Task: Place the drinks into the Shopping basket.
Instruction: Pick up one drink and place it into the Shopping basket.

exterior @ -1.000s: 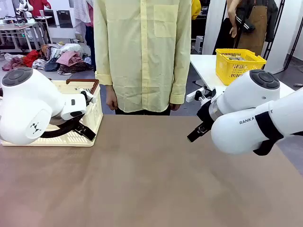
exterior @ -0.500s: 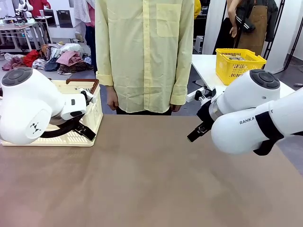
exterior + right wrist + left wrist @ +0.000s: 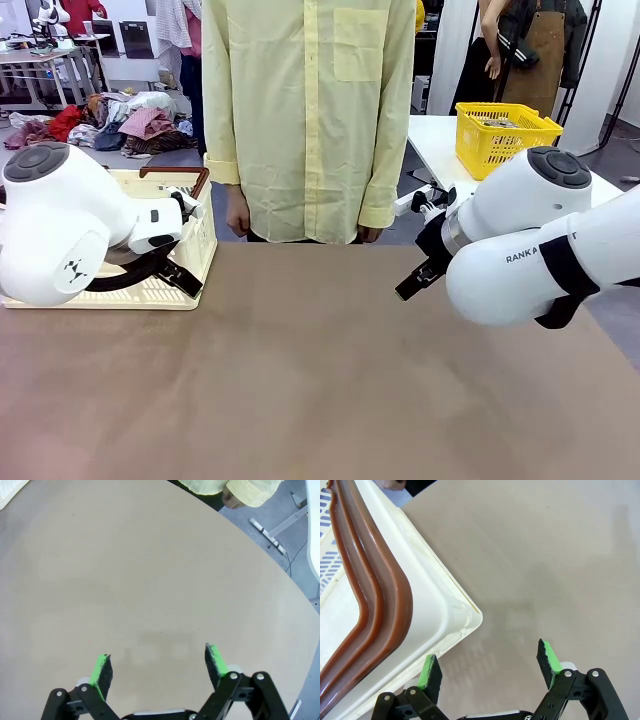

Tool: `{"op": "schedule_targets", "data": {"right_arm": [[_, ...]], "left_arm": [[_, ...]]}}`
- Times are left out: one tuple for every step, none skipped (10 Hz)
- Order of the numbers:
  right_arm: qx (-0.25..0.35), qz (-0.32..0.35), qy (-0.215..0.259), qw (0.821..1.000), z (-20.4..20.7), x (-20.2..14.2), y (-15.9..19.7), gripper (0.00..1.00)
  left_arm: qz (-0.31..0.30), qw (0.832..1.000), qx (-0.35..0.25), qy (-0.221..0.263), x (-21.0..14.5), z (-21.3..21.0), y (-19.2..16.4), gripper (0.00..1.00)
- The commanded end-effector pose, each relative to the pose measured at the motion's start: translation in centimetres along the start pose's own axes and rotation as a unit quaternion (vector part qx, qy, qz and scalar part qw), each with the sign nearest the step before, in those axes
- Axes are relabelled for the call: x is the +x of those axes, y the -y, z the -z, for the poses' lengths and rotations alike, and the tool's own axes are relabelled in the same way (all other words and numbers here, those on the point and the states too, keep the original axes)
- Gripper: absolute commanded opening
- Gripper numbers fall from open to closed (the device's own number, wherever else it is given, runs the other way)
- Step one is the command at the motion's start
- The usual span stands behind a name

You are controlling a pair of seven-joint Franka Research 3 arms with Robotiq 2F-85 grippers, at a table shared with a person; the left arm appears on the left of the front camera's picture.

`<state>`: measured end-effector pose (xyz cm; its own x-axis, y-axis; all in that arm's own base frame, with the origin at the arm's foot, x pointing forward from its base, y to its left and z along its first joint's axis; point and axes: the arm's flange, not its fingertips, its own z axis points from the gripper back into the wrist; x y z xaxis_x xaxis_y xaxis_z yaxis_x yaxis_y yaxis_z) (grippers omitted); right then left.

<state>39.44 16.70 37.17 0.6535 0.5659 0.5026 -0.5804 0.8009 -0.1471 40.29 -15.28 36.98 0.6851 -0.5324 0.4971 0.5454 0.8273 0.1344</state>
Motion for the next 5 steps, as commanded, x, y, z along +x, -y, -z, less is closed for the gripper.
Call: {"op": "schedule_targets", "data": {"right_arm": [[0.0,0.0,0.0,1.0,-0.01,0.0,0.01,1.0],[0.0,0.0,0.0,1.0,-0.01,0.0,0.01,1.0],[0.0,0.0,0.0,1.0,-0.01,0.0,0.01,1.0],[0.0,0.0,0.0,1.0,-0.01,0.0,0.01,1.0],[0.0,0.0,0.0,1.0,-0.01,0.0,0.01,1.0]], "left_arm": [[0.0,1.0,0.0,0.001,0.03,-0.04,-0.07,1.0],[0.0,1.0,0.0,0.001,0.03,-0.04,-0.07,1.0],[0.0,1.0,0.0,0.001,0.03,-0.04,-0.07,1.0],[0.0,1.0,0.0,0.001,0.03,-0.04,-0.07,1.0],[0.0,1.0,0.0,0.001,0.03,-0.04,-0.07,1.0]]}}
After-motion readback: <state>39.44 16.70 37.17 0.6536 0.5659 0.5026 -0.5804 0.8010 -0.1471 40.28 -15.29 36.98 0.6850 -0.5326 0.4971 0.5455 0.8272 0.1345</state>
